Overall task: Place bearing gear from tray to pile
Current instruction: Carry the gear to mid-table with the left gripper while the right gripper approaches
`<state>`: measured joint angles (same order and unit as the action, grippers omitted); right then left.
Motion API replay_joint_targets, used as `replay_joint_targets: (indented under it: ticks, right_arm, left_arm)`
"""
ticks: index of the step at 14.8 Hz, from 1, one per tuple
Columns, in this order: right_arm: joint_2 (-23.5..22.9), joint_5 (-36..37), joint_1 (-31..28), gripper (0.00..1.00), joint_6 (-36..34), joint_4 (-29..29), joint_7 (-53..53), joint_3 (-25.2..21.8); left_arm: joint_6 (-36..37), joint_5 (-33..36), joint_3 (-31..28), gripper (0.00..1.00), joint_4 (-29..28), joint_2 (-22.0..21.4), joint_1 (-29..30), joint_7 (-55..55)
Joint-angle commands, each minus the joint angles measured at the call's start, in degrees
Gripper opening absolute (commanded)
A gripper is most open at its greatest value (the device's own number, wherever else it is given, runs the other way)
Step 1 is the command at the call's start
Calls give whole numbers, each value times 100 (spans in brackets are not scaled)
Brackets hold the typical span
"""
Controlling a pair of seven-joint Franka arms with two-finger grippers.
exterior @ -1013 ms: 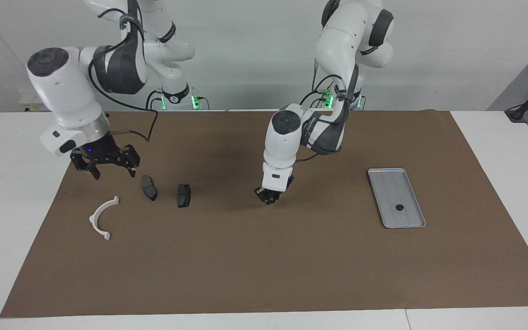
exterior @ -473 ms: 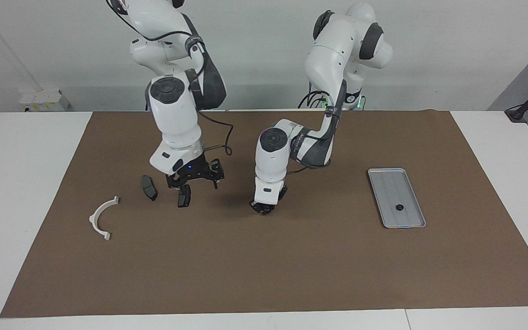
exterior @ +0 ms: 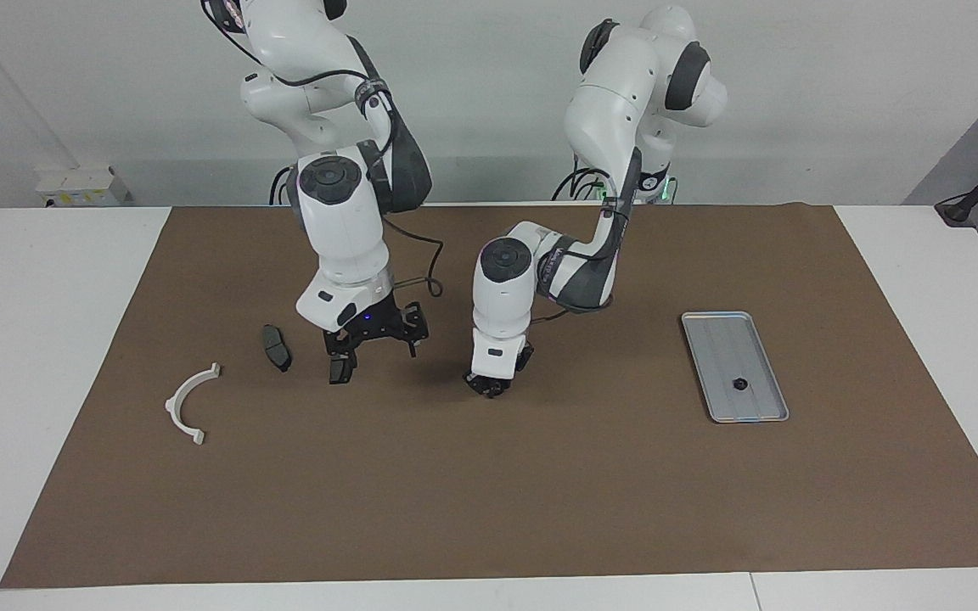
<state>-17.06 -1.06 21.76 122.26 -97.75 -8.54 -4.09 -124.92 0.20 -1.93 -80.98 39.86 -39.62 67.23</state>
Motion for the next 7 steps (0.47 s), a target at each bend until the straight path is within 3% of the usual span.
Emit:
replay_joint_targets:
  ticks: [1, 2, 4, 7]
  right_arm:
    - [71, -131, -50, 100, 52, -112, 63, 31]
    - [71, -131, -50, 100, 35, -112, 63, 31]
    - [71, -131, -58, 100, 17, -112, 63, 31]
    - [71, -131, -67, 100, 0, -112, 63, 31]
  left_arm:
    - [55, 85, -167, 81, -155, -110, -134, 176]
    - [194, 103, -184, 100, -120, -119, -143, 263]
    - [406, 111, -167, 100, -76, -224, -73, 247]
    - [616, 111, -158, 100, -259, -838, 295, 159]
